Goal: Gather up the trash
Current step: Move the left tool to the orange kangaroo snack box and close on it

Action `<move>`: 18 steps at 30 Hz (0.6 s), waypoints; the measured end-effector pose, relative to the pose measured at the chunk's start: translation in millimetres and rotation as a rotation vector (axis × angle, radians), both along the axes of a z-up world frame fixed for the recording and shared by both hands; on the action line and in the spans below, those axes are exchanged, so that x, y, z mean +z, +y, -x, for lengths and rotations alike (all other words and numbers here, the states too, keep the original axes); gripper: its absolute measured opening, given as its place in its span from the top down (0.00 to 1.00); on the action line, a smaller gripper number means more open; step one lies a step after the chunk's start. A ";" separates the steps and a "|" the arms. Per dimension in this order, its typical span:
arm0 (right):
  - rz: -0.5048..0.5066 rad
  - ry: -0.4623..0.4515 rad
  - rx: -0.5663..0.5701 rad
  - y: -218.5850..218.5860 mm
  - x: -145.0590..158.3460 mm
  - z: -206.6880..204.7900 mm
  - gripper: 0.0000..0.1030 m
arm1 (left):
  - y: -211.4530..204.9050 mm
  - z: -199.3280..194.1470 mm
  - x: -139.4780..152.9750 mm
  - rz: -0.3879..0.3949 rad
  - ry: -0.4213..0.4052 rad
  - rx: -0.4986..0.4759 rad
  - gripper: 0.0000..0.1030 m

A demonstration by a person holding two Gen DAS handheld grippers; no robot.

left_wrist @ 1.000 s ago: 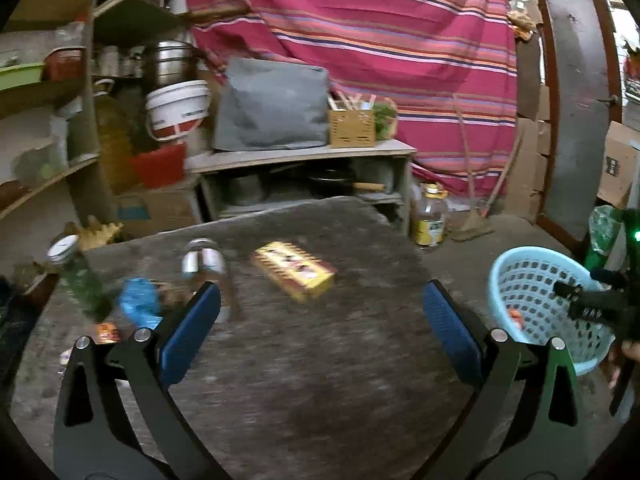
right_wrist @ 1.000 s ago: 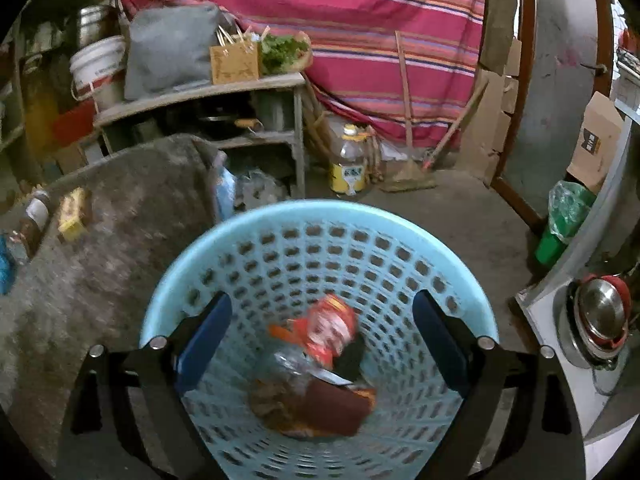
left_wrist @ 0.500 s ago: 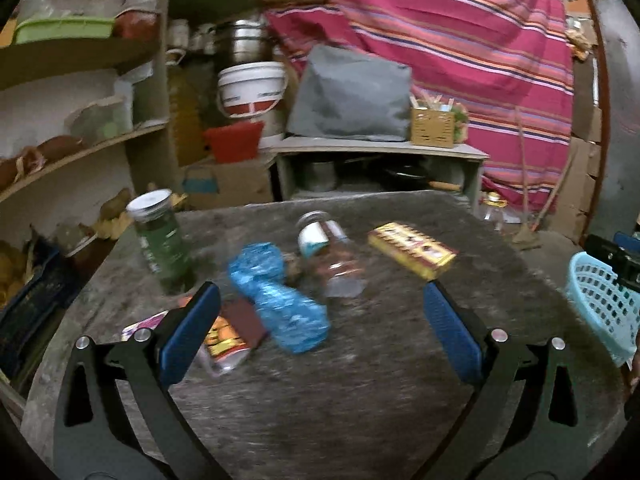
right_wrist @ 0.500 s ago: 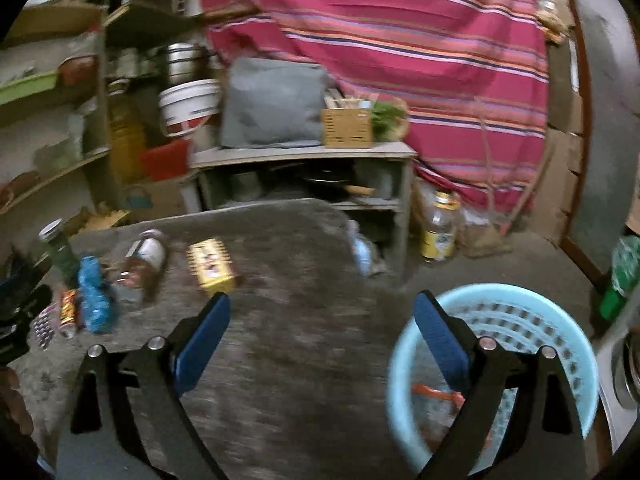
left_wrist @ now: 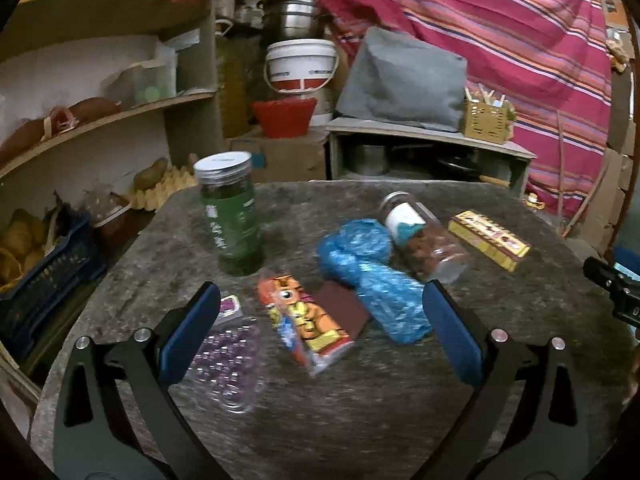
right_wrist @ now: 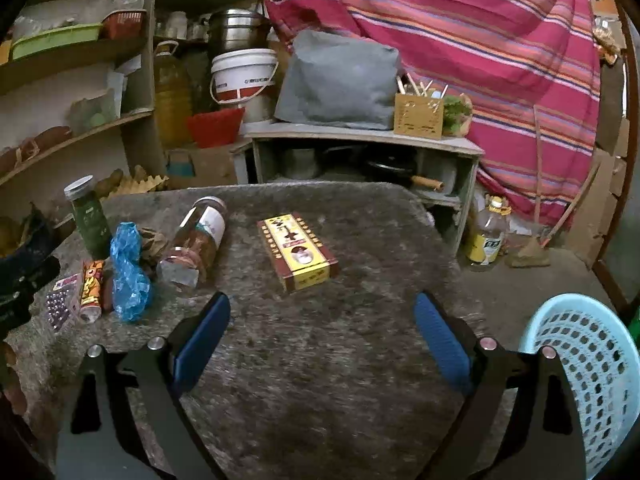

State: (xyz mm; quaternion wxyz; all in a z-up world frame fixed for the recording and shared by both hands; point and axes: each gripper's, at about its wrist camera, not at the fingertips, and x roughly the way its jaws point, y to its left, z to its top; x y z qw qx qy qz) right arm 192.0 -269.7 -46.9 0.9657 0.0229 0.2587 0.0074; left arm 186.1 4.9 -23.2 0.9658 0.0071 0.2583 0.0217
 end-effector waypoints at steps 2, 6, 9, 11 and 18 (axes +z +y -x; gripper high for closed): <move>-0.005 0.029 0.001 2.0 -5.8 -8.7 0.11 | 6.4 -4.0 -4.4 0.001 0.021 0.021 0.05; -0.008 0.034 0.011 6.4 -9.9 -16.2 0.11 | 16.4 -10.7 -10.0 0.022 0.046 0.036 0.05; -0.005 0.032 0.016 9.1 -10.6 -21.1 0.11 | 19.9 -17.3 -14.2 0.026 0.063 0.049 0.05; -0.008 0.036 0.014 9.9 -12.0 -23.9 0.11 | 20.4 -21.3 -17.6 0.032 0.079 0.057 0.05; -0.001 0.047 0.001 10.6 -17.9 -29.9 0.11 | 25.7 -27.7 -26.6 0.016 0.111 0.108 0.05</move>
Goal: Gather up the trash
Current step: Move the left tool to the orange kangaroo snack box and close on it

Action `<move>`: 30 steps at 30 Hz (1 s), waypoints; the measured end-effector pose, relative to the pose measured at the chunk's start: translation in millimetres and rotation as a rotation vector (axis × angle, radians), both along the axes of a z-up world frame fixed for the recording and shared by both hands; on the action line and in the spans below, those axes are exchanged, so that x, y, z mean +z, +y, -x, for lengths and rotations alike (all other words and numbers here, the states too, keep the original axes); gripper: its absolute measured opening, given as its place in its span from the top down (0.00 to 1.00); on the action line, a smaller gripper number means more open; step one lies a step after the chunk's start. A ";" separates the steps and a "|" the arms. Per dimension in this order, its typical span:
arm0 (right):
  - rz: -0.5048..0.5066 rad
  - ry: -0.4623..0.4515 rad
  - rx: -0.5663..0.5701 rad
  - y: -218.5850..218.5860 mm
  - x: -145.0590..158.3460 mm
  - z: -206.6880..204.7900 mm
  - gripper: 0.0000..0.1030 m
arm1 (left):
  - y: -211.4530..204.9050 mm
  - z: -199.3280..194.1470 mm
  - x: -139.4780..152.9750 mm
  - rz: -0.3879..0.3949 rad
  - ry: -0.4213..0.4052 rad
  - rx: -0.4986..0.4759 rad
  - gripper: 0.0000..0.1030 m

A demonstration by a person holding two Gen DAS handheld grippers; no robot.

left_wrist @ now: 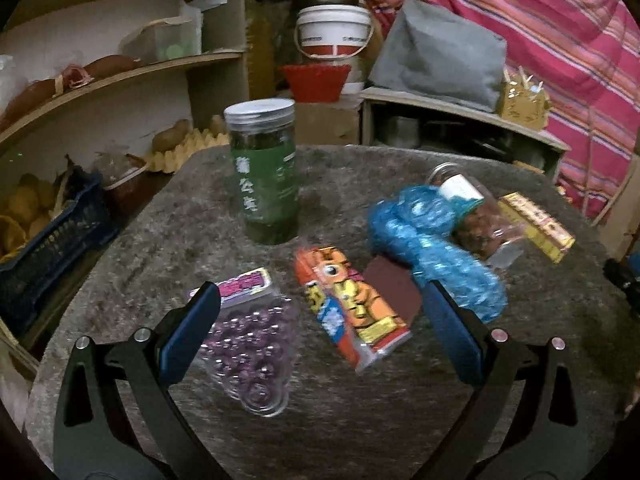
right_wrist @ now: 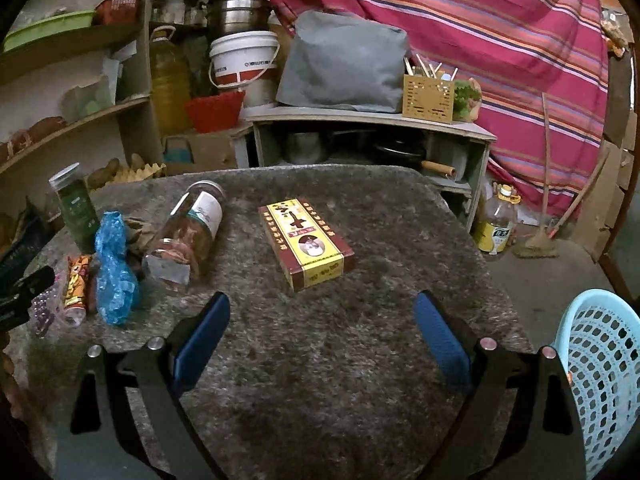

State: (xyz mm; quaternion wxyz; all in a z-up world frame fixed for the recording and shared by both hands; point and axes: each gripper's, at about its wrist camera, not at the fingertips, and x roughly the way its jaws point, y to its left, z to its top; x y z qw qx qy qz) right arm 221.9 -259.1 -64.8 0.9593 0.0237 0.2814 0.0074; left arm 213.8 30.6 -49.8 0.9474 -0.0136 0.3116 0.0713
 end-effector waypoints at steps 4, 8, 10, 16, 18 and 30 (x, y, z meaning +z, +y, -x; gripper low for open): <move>-0.003 0.002 0.004 0.6 0.5 -3.8 0.11 | 6.3 -8.6 -10.7 0.026 0.053 -0.001 0.05; 0.003 -0.004 0.010 3.0 1.5 -7.2 0.09 | 4.1 -15.5 -13.2 0.029 0.075 -0.014 0.06; 0.014 0.002 0.019 7.4 0.3 -10.8 0.09 | 4.4 -20.1 -14.2 0.042 0.087 -0.020 0.06; 0.067 0.017 0.041 20.4 -2.9 -15.9 0.09 | 9.2 -40.2 -22.1 0.115 0.141 -0.060 0.29; 0.079 0.021 0.048 23.4 -3.7 -16.8 0.09 | 7.7 -45.4 -25.1 0.128 0.159 -0.071 0.33; 0.112 0.010 0.052 30.9 -1.4 -13.1 0.09 | 4.8 -45.5 -30.2 0.159 0.215 -0.147 0.51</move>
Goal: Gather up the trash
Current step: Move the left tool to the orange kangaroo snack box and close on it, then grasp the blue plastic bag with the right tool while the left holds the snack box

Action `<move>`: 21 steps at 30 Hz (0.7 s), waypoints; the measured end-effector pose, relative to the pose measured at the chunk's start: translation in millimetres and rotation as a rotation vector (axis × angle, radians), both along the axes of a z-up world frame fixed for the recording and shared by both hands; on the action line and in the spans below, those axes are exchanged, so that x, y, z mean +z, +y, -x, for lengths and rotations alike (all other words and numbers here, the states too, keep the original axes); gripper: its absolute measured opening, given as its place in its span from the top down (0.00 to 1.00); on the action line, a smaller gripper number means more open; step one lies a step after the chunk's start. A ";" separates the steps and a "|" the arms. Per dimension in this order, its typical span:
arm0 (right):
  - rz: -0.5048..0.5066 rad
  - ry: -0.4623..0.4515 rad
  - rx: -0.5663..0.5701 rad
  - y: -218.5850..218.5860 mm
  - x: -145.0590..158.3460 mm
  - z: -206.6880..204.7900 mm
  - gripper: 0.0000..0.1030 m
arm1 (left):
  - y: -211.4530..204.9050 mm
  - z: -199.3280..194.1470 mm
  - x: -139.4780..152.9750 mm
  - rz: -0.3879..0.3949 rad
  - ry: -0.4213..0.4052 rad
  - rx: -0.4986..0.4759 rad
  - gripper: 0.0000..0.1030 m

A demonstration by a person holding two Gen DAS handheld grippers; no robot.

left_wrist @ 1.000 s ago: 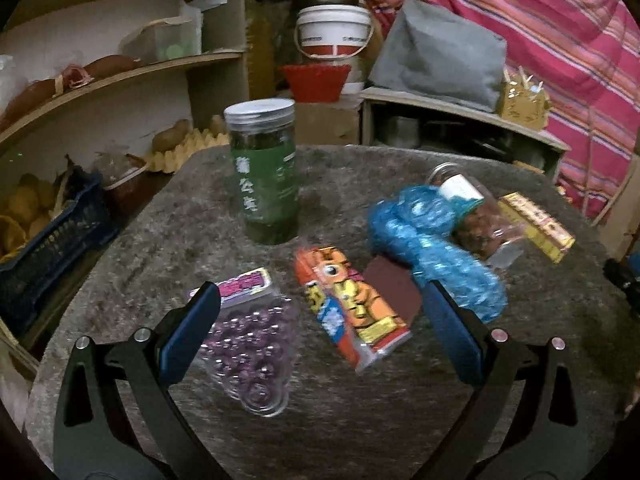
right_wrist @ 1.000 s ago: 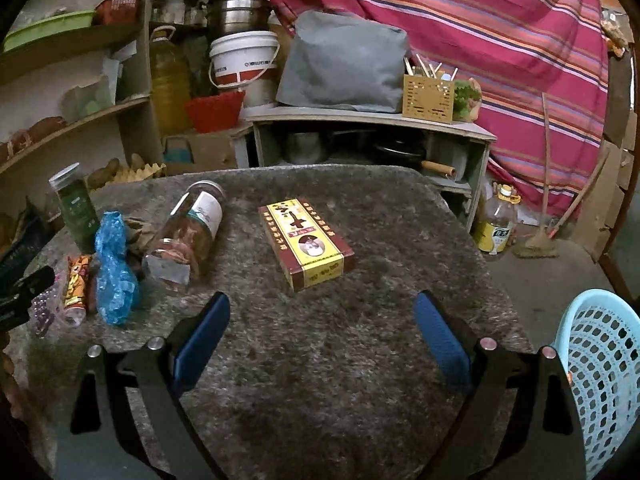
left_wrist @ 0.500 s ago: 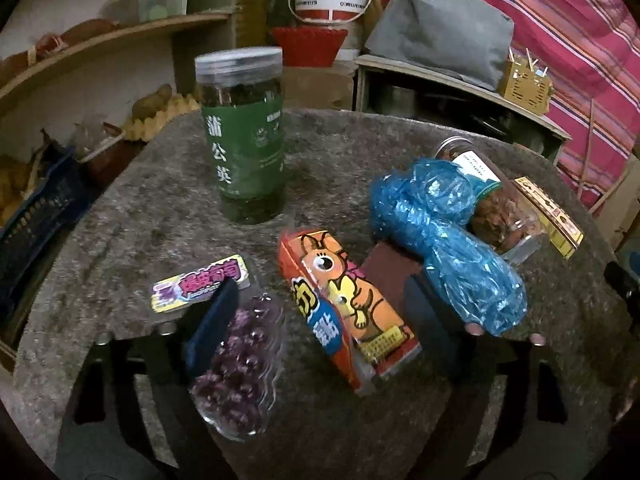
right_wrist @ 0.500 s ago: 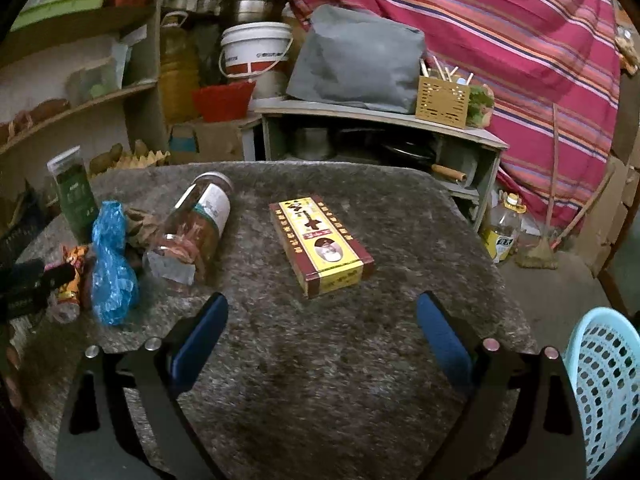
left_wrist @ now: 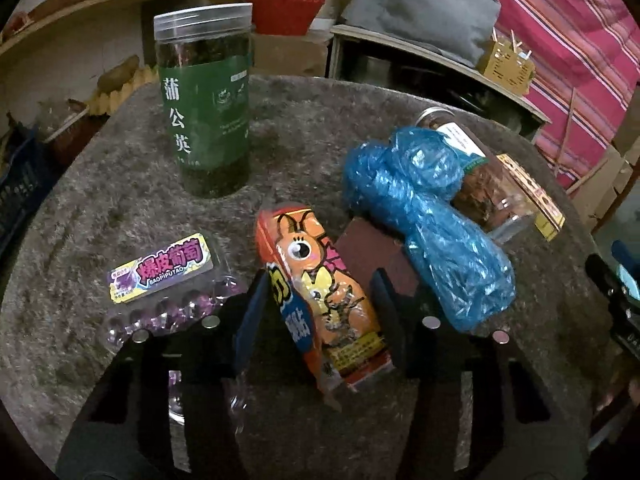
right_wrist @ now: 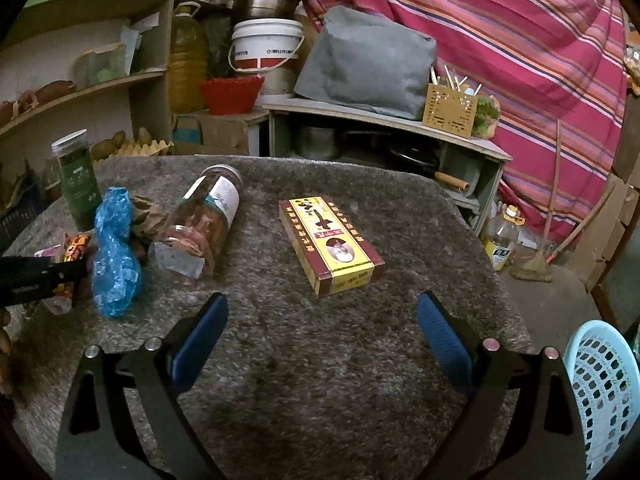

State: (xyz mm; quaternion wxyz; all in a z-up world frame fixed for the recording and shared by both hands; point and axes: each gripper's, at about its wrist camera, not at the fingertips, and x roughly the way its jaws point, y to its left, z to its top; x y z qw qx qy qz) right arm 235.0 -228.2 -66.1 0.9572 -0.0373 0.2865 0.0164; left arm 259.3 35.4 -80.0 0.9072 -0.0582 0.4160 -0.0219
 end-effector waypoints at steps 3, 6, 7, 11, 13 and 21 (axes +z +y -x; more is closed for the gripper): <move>-0.002 -0.003 0.001 0.4 1.1 1.3 0.09 | -0.1 3.2 0.7 -0.002 -0.011 -0.010 0.54; -0.010 -0.008 0.005 2.6 3.1 4.7 0.09 | -0.7 10.9 7.0 -0.003 -0.033 -0.021 0.60; -0.012 -0.009 0.006 3.9 4.1 5.7 0.09 | -1.4 15.0 10.1 -0.002 -0.046 -0.028 0.62; -0.038 -0.014 0.012 11.4 7.8 11.0 0.09 | -2.8 28.4 23.2 -0.016 -0.096 -0.040 0.64; -0.048 -0.013 0.023 16.9 10.1 12.0 0.09 | 0.2 35.3 29.3 -0.020 -0.119 -0.037 0.66; -0.041 0.000 0.085 63.3 10.7 10.0 0.09 | 38.7 44.0 30.1 -0.006 -0.119 0.003 0.99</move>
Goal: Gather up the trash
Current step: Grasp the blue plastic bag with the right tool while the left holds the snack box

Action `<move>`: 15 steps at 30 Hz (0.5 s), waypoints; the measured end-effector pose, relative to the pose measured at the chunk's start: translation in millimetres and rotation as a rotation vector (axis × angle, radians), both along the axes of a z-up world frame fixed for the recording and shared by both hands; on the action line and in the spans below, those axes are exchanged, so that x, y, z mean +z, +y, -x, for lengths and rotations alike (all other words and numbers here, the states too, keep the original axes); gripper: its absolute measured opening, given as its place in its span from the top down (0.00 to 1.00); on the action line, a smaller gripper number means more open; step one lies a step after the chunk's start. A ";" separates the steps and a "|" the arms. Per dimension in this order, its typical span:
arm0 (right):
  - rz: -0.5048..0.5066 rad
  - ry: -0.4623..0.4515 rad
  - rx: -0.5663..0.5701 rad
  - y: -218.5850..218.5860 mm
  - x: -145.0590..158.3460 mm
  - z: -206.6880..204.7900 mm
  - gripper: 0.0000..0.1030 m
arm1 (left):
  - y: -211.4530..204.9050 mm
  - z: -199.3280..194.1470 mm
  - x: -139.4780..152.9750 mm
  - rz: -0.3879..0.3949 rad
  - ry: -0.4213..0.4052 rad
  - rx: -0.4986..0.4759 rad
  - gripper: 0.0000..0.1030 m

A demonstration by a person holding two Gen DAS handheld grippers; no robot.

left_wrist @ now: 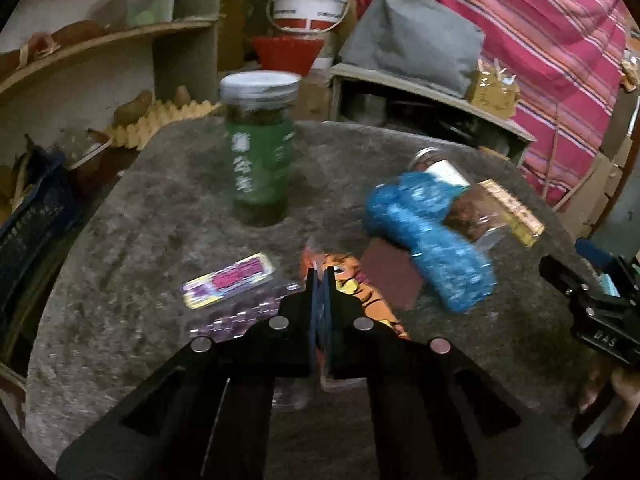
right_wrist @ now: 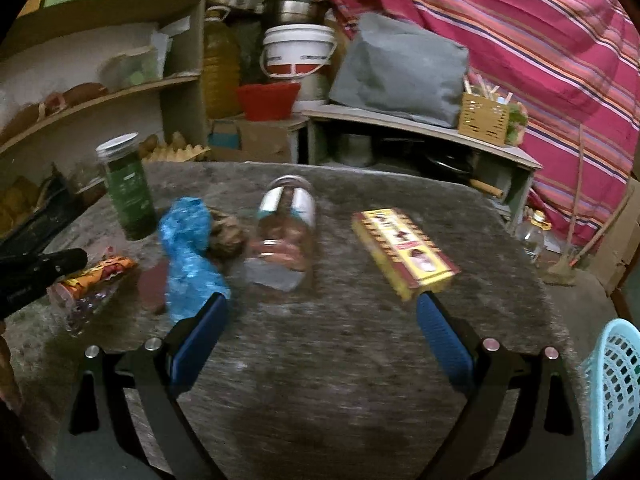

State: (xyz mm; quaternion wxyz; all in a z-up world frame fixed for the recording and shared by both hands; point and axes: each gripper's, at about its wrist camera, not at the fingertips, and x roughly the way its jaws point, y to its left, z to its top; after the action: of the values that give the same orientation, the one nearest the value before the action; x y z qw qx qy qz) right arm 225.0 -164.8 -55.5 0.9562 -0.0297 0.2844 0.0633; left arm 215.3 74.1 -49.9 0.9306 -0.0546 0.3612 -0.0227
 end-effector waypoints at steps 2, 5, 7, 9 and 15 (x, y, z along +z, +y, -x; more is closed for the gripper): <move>0.010 0.008 0.016 13.7 -2.5 -2.3 0.09 | 11.5 -1.2 -2.9 0.025 0.015 0.004 0.98; 0.024 0.017 0.039 32.8 -4.3 -7.3 0.10 | 24.3 3.2 -4.1 0.051 0.021 0.000 0.98; 0.039 0.035 0.048 45.0 -7.7 -14.3 0.10 | 27.9 5.1 -6.3 0.041 0.027 -0.002 0.98; 0.045 0.055 0.058 53.2 -12.8 -20.1 0.10 | 29.9 6.0 -9.0 0.034 0.034 -0.007 0.98; 0.073 0.125 0.095 71.3 -26.5 -36.0 0.29 | 34.5 4.9 -14.7 0.026 0.053 -0.009 0.98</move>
State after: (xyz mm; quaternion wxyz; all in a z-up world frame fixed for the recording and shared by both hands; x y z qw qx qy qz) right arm 260.9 -93.5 -82.0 0.9308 -0.0738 0.3438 0.0998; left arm 210.4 108.6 -64.5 0.9197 -0.0657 0.3859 -0.0303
